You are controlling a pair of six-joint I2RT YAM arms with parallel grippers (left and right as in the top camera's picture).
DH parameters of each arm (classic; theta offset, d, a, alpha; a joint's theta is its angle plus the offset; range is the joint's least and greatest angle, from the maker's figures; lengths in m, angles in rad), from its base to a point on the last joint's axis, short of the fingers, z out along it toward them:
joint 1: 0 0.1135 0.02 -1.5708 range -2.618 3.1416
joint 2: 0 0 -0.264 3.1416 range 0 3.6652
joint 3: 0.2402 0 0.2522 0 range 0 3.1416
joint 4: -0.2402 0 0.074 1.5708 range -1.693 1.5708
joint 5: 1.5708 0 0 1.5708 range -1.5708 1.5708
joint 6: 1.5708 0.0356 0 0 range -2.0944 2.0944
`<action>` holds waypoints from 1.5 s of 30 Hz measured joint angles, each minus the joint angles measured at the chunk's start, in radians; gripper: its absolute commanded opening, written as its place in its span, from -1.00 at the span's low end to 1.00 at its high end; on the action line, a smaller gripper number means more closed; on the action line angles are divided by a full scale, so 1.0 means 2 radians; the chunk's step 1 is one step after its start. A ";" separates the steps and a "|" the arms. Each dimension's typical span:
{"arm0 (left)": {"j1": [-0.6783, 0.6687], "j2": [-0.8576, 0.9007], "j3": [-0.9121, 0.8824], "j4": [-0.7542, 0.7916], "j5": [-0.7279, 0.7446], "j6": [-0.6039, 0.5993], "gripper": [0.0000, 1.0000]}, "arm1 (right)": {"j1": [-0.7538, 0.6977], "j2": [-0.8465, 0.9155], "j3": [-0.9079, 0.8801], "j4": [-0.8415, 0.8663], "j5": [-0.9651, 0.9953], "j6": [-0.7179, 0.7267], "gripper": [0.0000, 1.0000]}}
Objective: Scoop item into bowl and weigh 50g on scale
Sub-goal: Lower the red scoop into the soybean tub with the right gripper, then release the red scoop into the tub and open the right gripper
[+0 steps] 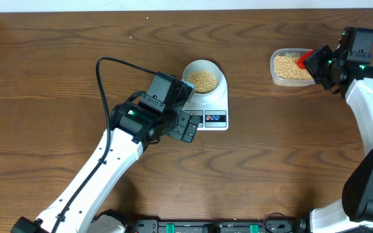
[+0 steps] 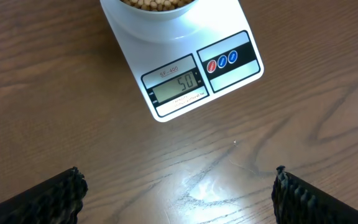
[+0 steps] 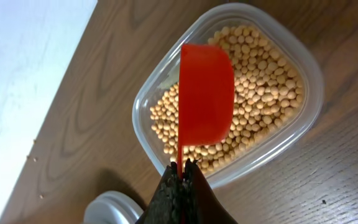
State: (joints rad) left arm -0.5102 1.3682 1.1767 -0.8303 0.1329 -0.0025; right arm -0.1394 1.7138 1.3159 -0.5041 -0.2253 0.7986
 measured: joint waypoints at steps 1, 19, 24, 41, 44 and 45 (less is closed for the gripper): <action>0.000 0.000 0.000 0.000 0.000 0.000 0.96 | 0.000 0.000 0.000 0.002 0.003 0.004 -0.98; 0.000 0.000 0.000 0.000 0.000 0.000 0.95 | 0.003 0.043 0.000 0.061 0.004 0.058 -0.98; 0.000 0.000 0.000 0.000 0.000 0.000 0.96 | 0.007 0.060 0.000 0.079 -0.007 0.063 -0.98; 0.000 0.000 0.000 0.000 0.000 0.000 0.96 | 0.010 0.064 0.000 0.068 -0.050 0.067 0.11; 0.000 0.000 0.000 0.000 0.000 0.000 0.95 | 0.010 0.064 0.000 0.064 -0.056 0.066 0.23; 0.000 0.000 0.000 0.000 0.000 0.000 0.96 | 0.010 0.064 0.000 0.062 -0.060 0.067 0.27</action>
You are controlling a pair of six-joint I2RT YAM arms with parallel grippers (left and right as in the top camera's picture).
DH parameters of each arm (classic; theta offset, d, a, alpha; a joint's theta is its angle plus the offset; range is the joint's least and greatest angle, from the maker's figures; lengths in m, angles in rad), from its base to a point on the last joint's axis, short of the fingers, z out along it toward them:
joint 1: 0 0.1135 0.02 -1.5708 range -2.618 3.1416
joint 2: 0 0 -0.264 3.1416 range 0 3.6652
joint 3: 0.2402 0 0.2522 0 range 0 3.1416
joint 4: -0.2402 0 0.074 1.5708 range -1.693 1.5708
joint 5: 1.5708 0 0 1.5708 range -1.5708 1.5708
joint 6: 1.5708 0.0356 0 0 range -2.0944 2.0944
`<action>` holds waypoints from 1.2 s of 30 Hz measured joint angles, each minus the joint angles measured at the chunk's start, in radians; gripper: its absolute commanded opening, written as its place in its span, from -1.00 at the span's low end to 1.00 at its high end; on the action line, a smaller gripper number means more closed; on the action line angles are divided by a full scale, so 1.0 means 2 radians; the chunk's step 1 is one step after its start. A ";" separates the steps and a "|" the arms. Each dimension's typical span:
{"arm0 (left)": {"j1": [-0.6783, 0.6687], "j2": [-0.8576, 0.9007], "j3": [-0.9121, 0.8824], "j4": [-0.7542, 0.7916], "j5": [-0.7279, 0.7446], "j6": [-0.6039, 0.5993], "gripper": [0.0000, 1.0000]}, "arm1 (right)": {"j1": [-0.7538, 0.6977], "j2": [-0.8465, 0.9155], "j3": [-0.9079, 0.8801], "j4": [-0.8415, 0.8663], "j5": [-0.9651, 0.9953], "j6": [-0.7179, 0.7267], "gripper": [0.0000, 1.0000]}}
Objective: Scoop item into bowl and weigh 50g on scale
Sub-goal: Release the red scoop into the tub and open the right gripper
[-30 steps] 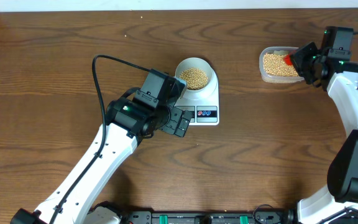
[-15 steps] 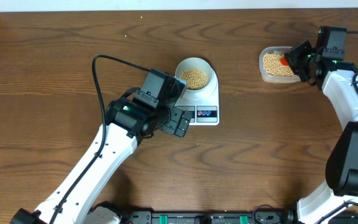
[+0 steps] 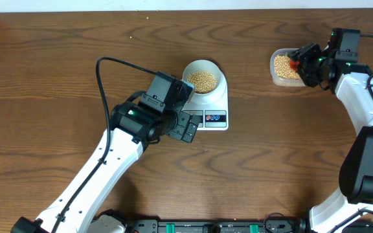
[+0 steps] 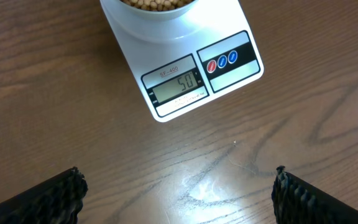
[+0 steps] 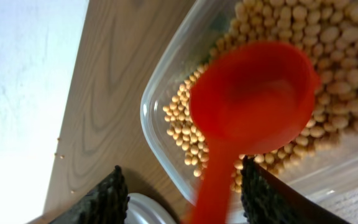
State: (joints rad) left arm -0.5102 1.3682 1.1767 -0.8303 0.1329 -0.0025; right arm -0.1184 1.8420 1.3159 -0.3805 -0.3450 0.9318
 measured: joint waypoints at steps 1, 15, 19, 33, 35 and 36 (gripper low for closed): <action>0.000 0.000 0.000 0.000 0.000 0.000 0.96 | 0.000 0.000 0.000 -0.003 -0.003 0.000 0.29; 0.000 0.000 0.000 0.000 0.000 0.000 0.96 | 0.000 0.000 0.000 -0.034 -0.039 0.000 0.38; 0.000 0.000 0.000 0.000 0.000 0.000 0.96 | 0.000 0.000 0.000 -0.034 -0.041 0.000 0.45; 0.000 0.000 0.000 0.000 0.000 0.000 0.96 | 0.000 -0.002 0.000 -0.025 -0.043 -0.056 0.98; 0.000 0.000 0.000 0.000 0.000 0.000 0.96 | 0.000 -0.006 0.000 -0.024 -0.040 -0.072 0.99; 0.000 0.000 0.000 0.000 0.000 0.000 0.96 | 0.000 -0.010 0.000 -0.024 -0.038 -0.078 0.99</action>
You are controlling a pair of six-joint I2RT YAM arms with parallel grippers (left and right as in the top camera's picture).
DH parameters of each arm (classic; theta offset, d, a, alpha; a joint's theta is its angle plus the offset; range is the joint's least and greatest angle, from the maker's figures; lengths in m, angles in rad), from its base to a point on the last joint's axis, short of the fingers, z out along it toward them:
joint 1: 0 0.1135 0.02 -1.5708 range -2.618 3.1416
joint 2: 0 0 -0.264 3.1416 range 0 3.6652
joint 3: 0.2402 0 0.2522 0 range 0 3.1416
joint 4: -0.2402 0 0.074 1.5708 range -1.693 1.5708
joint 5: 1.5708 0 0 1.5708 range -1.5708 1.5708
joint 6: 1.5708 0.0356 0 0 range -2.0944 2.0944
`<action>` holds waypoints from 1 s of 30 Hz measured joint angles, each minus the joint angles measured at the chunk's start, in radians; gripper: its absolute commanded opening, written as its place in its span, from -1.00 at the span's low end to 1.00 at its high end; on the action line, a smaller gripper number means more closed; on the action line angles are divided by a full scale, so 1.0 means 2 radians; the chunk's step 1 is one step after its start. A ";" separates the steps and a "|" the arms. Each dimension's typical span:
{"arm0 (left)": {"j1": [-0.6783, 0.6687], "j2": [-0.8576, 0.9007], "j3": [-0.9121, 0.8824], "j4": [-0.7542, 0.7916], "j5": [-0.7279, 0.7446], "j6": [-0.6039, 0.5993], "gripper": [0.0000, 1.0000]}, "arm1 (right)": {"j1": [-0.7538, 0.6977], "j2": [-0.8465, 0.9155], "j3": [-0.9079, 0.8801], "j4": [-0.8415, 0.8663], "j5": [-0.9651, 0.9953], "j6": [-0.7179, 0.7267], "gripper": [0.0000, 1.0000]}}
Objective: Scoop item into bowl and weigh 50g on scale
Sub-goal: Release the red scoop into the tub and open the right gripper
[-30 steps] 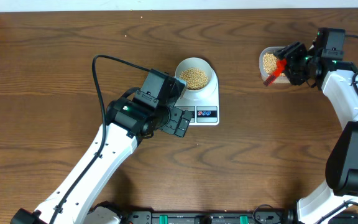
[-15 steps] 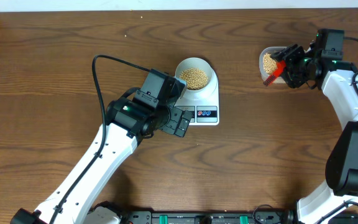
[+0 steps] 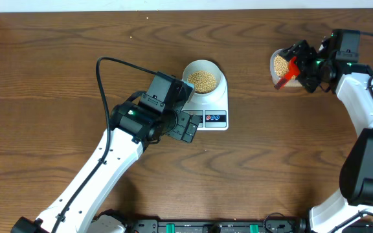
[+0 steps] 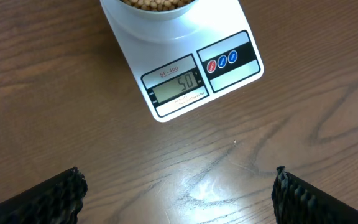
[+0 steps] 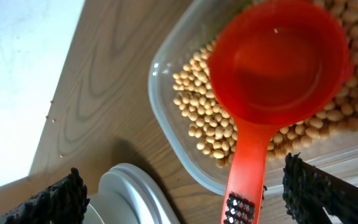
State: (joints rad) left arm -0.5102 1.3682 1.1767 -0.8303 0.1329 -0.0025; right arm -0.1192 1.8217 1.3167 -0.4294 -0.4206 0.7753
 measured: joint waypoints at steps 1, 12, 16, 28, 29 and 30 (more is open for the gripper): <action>0.000 0.000 0.000 0.000 0.000 0.000 0.95 | 0.000 -0.004 0.000 0.000 0.003 -0.005 0.99; 0.000 0.000 0.000 0.000 0.000 0.000 0.96 | -0.002 -0.078 0.000 0.040 0.060 -0.067 0.99; 0.000 0.000 0.000 0.000 0.000 0.000 0.96 | -0.002 -0.088 0.000 0.041 0.067 -0.079 0.99; 0.000 0.000 0.000 0.000 0.000 0.000 0.96 | -0.004 -0.089 0.000 0.041 0.081 -0.101 0.99; 0.000 0.000 0.000 0.000 0.000 0.000 0.96 | -0.004 -0.089 0.000 0.041 0.082 -0.103 0.99; 0.000 0.000 0.000 0.000 0.000 0.000 0.96 | -0.004 -0.089 0.000 0.041 0.083 -0.104 0.99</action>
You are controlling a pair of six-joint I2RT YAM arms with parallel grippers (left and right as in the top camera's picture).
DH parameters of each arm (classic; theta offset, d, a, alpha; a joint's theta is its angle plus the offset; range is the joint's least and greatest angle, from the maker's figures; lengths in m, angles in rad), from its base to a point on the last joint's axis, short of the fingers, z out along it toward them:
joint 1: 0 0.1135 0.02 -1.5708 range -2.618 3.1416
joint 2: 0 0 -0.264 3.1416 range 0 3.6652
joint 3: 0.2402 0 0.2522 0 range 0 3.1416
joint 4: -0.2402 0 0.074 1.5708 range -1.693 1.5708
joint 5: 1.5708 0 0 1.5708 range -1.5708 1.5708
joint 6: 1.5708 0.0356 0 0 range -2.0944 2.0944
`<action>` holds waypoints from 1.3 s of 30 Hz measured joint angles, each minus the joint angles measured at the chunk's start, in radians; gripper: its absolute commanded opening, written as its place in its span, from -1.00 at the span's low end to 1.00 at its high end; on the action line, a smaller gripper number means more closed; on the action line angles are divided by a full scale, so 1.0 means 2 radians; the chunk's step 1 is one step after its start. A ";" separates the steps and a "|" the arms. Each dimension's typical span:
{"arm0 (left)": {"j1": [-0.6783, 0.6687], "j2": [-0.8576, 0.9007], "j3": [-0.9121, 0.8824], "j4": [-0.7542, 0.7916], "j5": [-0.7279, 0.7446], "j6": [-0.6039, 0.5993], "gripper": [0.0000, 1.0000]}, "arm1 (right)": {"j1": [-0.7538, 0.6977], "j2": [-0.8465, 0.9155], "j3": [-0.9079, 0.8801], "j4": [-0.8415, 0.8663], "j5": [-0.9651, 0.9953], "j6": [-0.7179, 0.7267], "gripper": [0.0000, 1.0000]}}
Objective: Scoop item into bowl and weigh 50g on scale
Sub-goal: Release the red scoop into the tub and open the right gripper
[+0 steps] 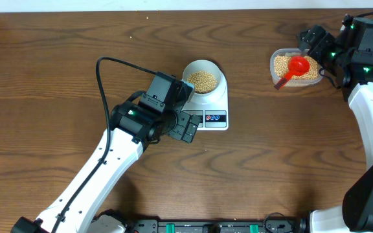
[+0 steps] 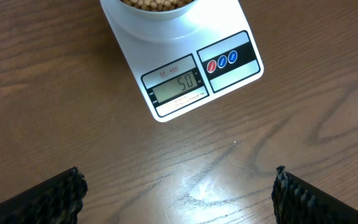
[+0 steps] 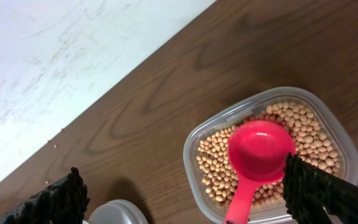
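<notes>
A white bowl (image 1: 204,80) of soybeans stands on the white scale (image 1: 215,111), whose display (image 2: 178,83) reads 50. At the far right is a clear container (image 1: 294,68) of soybeans. The empty red scoop (image 1: 296,65) lies in it, cup up, with its handle over the near-left rim. My right gripper (image 1: 322,48) is open, raised above and just right of the container, and holds nothing; the scoop (image 3: 258,152) shows between its fingers. My left gripper (image 1: 188,126) is open and empty just in front of the scale.
A white round object (image 3: 114,213) lies on the table left of the container in the right wrist view. A black cable (image 1: 109,65) loops off the left arm. The table's far edge meets a white wall (image 3: 55,56) behind the container.
My right gripper, open low over the scoop's handle before, now stands higher and farther back from the container. The scoop stays in the beans. Left arm and scale reading are unchanged.
My right gripper was first shut on the scoop's handle, holding the scoop over the container. Then it was open with the scoop down in the beans. It stayed open around the handle, and now it is raised clear. The scale read 50 throughout.
</notes>
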State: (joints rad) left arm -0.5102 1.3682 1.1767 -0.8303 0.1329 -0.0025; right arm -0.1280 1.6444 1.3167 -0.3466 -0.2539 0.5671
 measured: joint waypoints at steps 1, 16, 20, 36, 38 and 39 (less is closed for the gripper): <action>0.000 0.000 0.000 0.000 0.000 0.000 0.96 | 0.000 0.000 0.000 0.000 0.000 -0.001 0.99; 0.000 0.000 0.000 0.000 0.000 0.000 0.96 | 0.000 0.000 0.000 0.000 0.014 -0.005 0.99; 0.000 0.000 0.000 0.000 0.000 0.000 0.96 | 0.000 0.000 0.000 0.000 0.014 -0.005 0.99; 0.000 0.000 0.000 0.000 0.000 0.000 0.96 | 0.000 0.000 0.000 -0.079 0.017 -0.005 0.99; 0.000 0.000 0.000 0.000 0.000 0.000 0.95 | 0.000 0.000 0.000 -0.096 0.018 -0.005 0.99; 0.000 0.000 0.000 0.000 0.000 0.000 0.96 | 0.000 0.000 0.000 -0.104 0.018 -0.007 0.99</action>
State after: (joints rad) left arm -0.5102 1.3682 1.1767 -0.8303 0.1329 -0.0025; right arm -0.1280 1.6444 1.3167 -0.5545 -0.2173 0.5533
